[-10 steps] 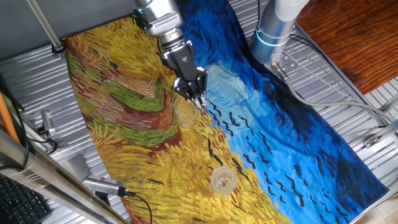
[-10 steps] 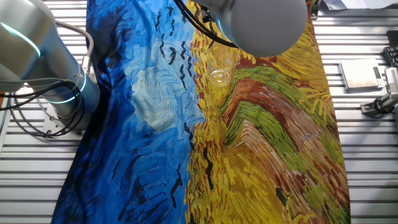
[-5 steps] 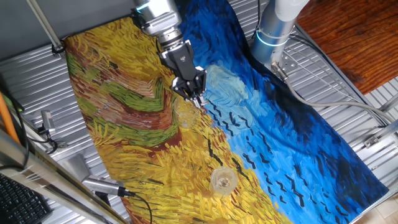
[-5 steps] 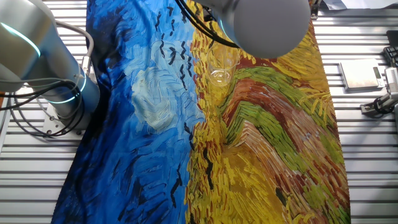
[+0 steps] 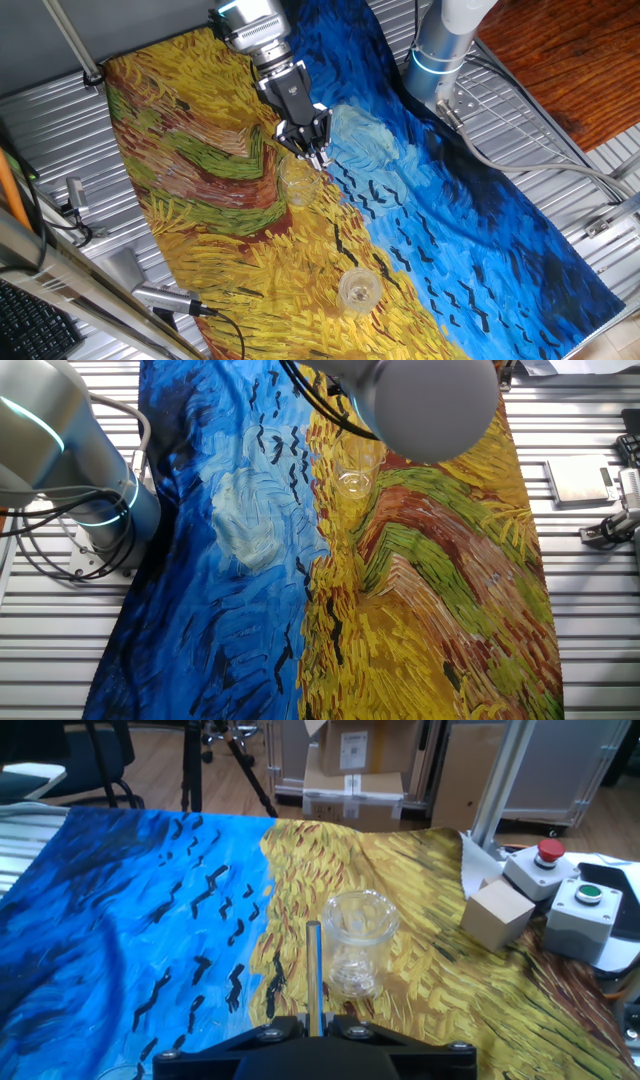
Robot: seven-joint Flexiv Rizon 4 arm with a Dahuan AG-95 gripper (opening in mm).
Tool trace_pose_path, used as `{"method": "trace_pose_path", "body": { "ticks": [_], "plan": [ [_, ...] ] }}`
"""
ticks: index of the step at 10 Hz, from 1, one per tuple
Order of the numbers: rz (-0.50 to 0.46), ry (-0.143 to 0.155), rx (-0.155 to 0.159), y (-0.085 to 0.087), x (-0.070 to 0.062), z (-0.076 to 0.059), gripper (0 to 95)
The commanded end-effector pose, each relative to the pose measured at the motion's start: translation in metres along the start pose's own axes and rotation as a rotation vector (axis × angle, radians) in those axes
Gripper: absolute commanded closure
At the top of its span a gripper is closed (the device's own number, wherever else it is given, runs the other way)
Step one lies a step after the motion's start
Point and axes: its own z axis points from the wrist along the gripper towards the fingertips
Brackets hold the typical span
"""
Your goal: Stir the beaker with a glass rod
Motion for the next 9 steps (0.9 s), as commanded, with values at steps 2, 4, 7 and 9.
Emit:
{"method": "trace_pose_path", "body": {
  "ticks": [2, 4, 7, 9],
  "plan": [
    [0.01, -0.015, 0.001, 0.0015, 0.0002, -0.0029, 95.0],
    [0.027, -0.039, 0.004, 0.0013, 0.0001, -0.0029, 95.0],
    [0.038, -0.052, 0.006, 0.0008, -0.0003, -0.0027, 95.0],
    [0.045, -0.052, 0.008, -0.0024, -0.002, -0.0031, 95.0]
  ]
}}
